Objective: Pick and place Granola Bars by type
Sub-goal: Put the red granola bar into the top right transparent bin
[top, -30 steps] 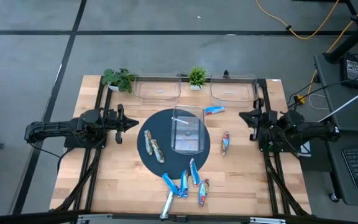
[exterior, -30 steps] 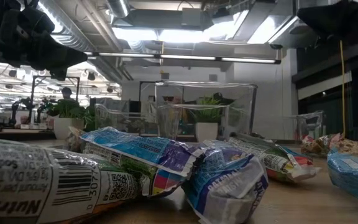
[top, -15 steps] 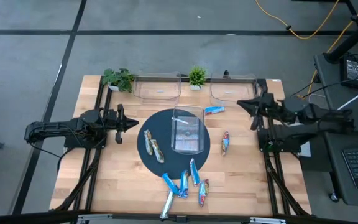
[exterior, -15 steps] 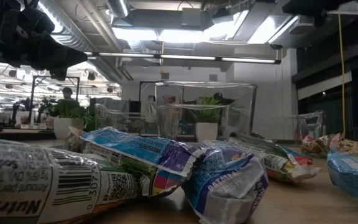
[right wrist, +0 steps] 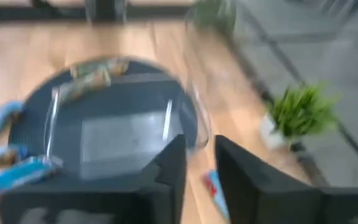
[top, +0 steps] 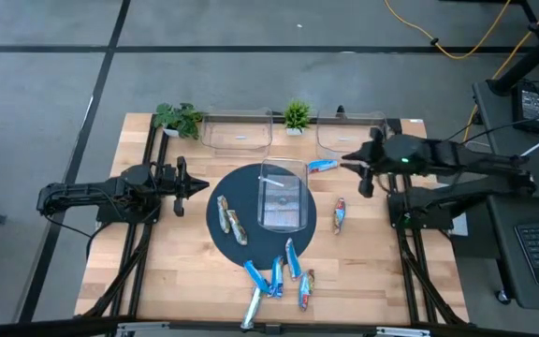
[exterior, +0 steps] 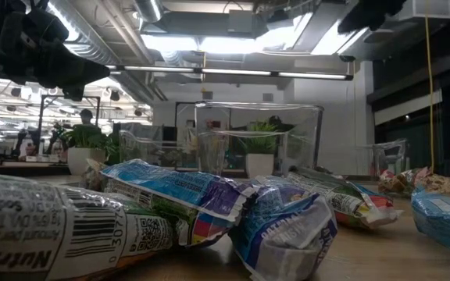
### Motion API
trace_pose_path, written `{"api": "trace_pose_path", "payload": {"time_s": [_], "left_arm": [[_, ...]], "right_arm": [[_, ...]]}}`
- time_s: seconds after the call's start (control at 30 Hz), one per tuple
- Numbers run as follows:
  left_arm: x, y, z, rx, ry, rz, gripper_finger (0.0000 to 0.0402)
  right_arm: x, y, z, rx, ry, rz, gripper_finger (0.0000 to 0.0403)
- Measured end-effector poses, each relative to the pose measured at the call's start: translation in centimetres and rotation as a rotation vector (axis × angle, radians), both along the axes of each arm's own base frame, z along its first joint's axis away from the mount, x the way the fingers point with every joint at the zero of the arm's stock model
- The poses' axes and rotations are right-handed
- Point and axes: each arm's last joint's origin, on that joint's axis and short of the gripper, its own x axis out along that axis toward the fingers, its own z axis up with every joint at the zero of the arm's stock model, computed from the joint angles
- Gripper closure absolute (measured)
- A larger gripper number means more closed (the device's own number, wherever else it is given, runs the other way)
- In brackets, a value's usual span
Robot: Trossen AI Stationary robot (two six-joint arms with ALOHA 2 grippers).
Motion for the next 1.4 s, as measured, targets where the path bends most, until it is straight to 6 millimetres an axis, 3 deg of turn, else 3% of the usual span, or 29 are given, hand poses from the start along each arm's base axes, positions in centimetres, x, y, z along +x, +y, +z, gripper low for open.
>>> {"api": "trace_pose_path", "payload": {"time_s": [0.23,0.4,0.83,1.4], "left_arm": [[0.0,0.0,0.0,0.000,-0.001,0.000,0.0389],[0.0,0.0,0.0,0.000,0.000,0.000,0.0391],[0.0,0.0,0.0,0.000,0.000,-0.001,0.0389],[0.0,0.0,0.0,0.000,-0.001,0.000,0.0391]], "right_arm": [[2.7,-2.4,-2.8,-0.022,0.271,0.021,0.0177],[4.6,-4.0,-4.9,-0.090,0.431,0.082,0.0126],[9.7,-7.5,-10.5,-0.166,0.607,0.299,0.0118],[12.2,-9.8,-16.3,-0.122,0.741,0.373,0.0118]]}}
